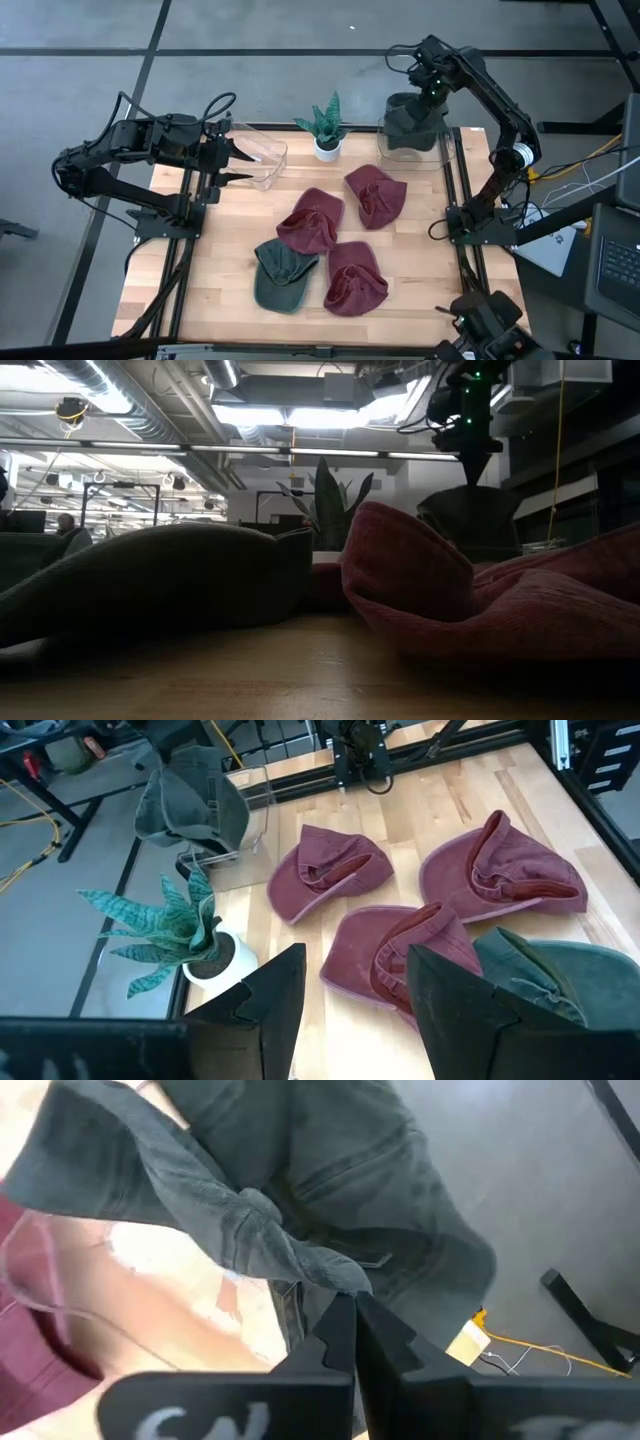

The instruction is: Pick & Place hat

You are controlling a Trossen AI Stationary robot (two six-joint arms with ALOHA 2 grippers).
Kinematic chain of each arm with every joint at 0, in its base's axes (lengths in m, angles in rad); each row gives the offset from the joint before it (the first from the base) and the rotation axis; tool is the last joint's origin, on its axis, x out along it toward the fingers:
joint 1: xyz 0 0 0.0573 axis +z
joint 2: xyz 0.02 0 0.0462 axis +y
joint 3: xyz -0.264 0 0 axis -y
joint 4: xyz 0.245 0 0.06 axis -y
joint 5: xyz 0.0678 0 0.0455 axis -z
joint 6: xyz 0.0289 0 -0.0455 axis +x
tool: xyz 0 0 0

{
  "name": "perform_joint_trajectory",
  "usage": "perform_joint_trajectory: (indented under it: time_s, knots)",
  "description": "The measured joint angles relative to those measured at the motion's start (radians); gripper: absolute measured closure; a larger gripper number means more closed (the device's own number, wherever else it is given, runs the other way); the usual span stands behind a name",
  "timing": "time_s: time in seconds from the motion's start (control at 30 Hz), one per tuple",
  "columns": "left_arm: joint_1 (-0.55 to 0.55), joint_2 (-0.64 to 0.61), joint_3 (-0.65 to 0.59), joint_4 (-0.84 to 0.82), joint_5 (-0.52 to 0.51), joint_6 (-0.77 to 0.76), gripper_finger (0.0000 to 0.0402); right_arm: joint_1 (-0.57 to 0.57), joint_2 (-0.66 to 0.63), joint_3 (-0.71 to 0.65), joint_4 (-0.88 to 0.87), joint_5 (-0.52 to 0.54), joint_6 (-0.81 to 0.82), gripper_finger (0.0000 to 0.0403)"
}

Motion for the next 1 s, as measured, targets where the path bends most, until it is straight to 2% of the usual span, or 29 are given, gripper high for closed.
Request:
perform_joint_trajectory:
  time_s: [0.3,0.47,0.67,0.73,0.9,1.0]
  knots:
    - [0.000,0.001,0.000,0.000,0.001,0.000,0.0235,-0.019,0.003,0.000,0.069,0.017,0.003,0.0394]
    - [0.000,0.001,0.000,0.000,0.001,0.000,0.0234,-0.021,0.005,0.000,0.078,0.031,0.035,0.0359]
    - [0.000,0.001,0.000,0.000,0.001,0.000,0.0237,-0.021,0.030,0.000,0.051,0.108,0.064,0.0309]
    - [0.000,0.001,0.000,0.000,0.001,0.000,0.0237,-0.021,0.033,0.000,0.055,0.152,0.077,0.0298]
    - [0.000,0.001,0.000,0.000,0.001,0.000,0.0233,-0.004,0.013,0.000,0.137,0.413,0.150,0.0298]
    - [0.000,0.001,0.000,0.000,0.001,0.000,0.0233,0.006,-0.023,0.001,0.208,0.450,0.150,0.0314]
